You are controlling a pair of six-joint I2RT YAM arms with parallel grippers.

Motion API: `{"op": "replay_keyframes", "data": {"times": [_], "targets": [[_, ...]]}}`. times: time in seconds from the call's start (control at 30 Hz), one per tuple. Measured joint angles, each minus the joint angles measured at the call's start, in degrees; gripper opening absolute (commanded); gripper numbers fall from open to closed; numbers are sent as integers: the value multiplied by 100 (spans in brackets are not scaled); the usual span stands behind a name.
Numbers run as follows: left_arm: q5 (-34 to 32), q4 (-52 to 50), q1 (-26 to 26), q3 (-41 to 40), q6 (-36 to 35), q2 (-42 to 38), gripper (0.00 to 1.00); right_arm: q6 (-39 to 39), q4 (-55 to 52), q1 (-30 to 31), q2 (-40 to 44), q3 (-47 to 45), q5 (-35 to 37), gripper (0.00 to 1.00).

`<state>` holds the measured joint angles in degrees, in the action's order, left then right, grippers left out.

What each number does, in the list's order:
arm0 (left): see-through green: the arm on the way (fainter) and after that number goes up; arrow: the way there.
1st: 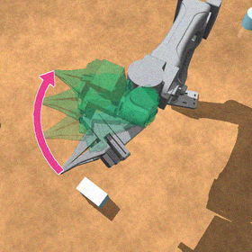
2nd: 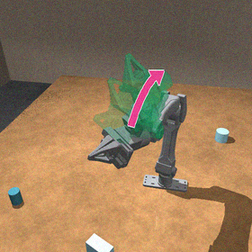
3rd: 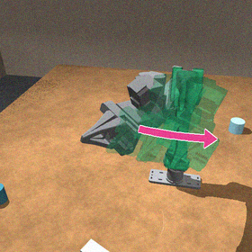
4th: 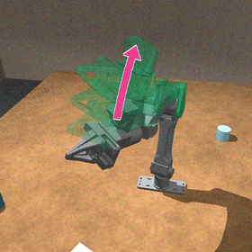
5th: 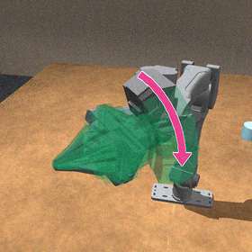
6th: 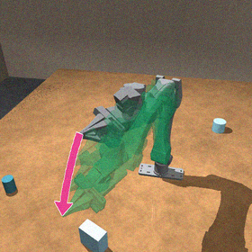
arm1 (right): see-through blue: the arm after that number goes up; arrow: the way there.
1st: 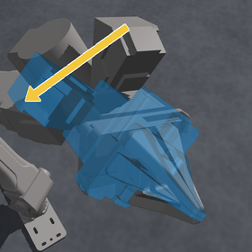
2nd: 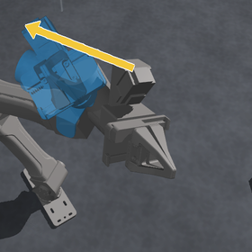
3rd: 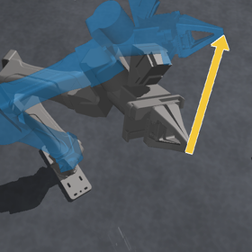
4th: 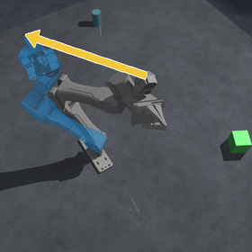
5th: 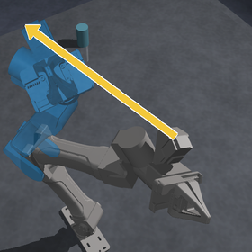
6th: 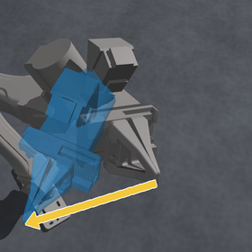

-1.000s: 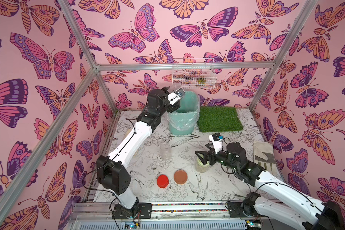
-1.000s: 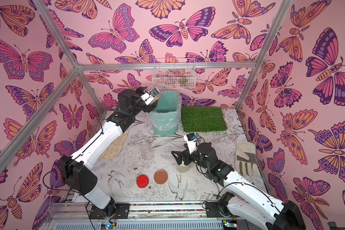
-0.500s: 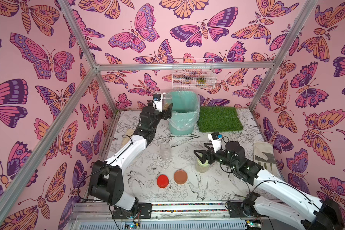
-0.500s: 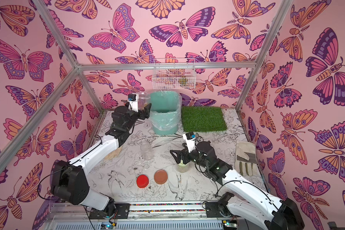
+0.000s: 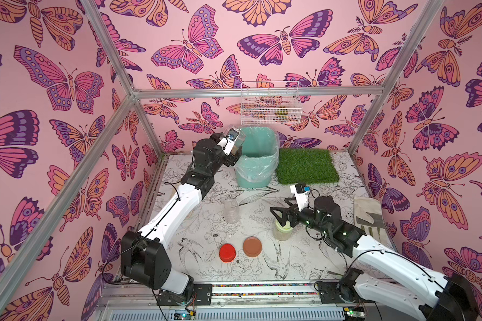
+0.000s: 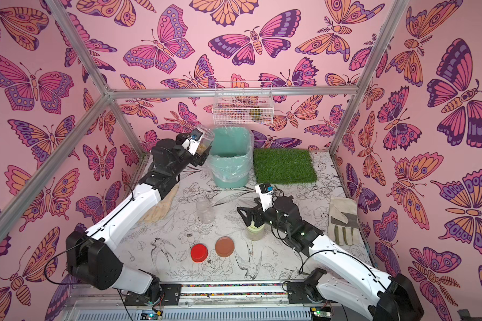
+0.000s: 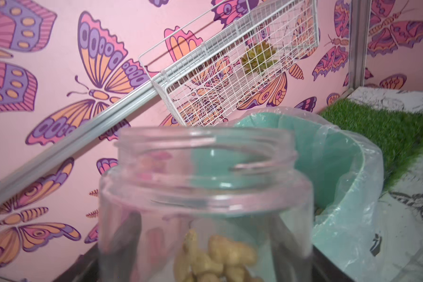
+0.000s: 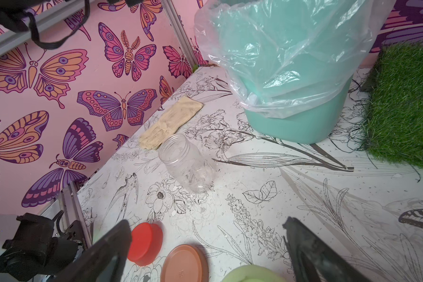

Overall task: Empty moldy peanuts from jars
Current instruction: Pour the moldy peanuts from the jar into the trash bin.

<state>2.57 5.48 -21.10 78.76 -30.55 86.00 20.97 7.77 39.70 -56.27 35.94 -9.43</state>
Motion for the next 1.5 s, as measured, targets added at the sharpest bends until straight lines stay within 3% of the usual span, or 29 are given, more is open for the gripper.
{"op": "replay_keyframes", "data": {"times": [0.2,0.33,0.6,0.7,0.97,1.5], "targets": [[-160,-1384,-142,1416,-2168,481,0,0,72,0,-9,0,83,99],[-627,-1958,-295,2192,-3982,920,0,-44,164,0,-9,0,179,99],[-1493,-2450,-511,2983,-7259,1882,0,-199,535,-31,-31,0,337,99],[-1589,-2535,-522,3143,-8039,2103,0,-238,656,-33,-85,0,343,99],[-1578,-2465,-535,3773,-8743,2435,0,-280,861,-68,-149,-2,339,99],[-1443,-2400,-603,3729,-8837,2476,0,-282,1097,-138,-254,-11,387,99]]}}
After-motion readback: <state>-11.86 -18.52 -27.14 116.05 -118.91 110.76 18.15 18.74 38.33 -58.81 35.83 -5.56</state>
